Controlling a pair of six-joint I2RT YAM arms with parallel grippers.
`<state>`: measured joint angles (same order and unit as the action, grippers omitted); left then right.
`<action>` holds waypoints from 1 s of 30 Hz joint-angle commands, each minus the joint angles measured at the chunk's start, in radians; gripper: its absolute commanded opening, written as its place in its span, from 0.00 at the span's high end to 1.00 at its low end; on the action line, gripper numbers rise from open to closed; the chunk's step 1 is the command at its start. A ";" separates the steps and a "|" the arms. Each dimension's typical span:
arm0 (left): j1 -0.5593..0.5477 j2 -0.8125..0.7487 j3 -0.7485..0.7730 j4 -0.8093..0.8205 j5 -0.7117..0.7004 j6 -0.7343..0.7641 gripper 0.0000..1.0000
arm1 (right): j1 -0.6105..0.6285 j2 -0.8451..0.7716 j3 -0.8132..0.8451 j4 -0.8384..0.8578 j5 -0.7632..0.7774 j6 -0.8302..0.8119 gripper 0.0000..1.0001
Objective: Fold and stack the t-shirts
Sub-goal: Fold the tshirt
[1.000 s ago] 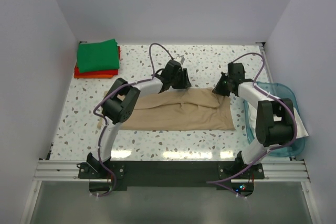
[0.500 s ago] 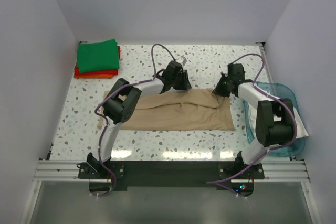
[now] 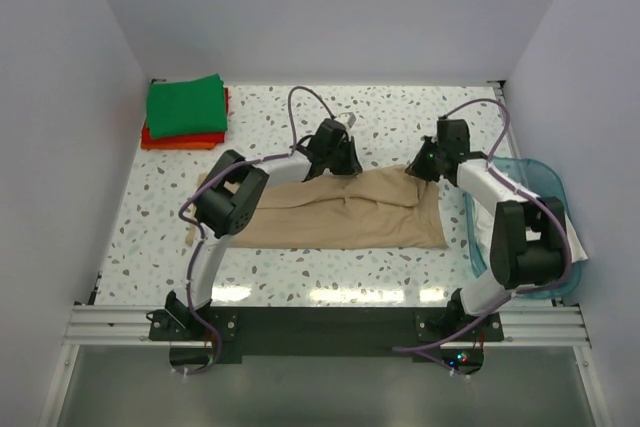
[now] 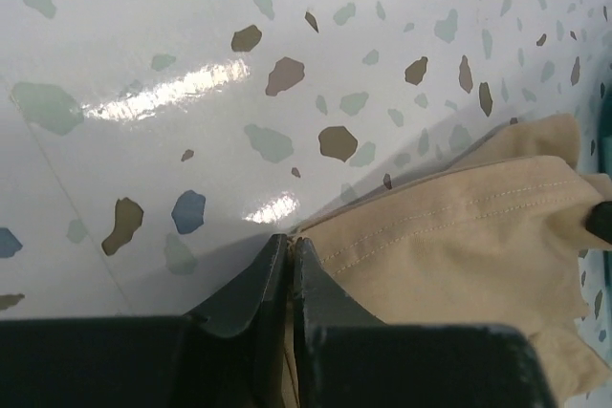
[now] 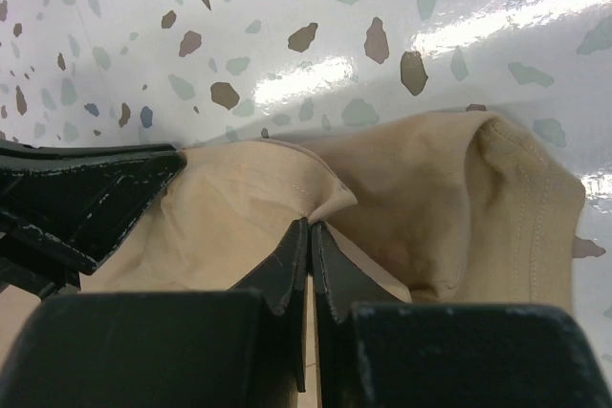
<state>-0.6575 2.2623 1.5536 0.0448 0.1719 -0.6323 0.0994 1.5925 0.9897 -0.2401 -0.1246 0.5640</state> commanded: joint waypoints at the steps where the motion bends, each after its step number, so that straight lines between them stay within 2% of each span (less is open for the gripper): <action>1: -0.005 -0.124 -0.045 0.093 0.017 -0.015 0.93 | -0.001 -0.061 -0.014 0.010 -0.003 -0.006 1.00; 15: -0.005 -0.332 -0.280 0.213 0.086 -0.075 0.95 | -0.001 -0.203 -0.114 -0.008 -0.018 -0.019 1.00; 30: -0.040 -0.438 -0.501 0.306 0.153 -0.102 0.95 | 0.000 -0.368 -0.279 -0.011 -0.089 -0.024 0.98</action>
<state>-0.6861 1.8858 1.0809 0.2695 0.2966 -0.7227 0.0998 1.2678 0.7410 -0.2642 -0.1753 0.5556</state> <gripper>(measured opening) 0.093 0.015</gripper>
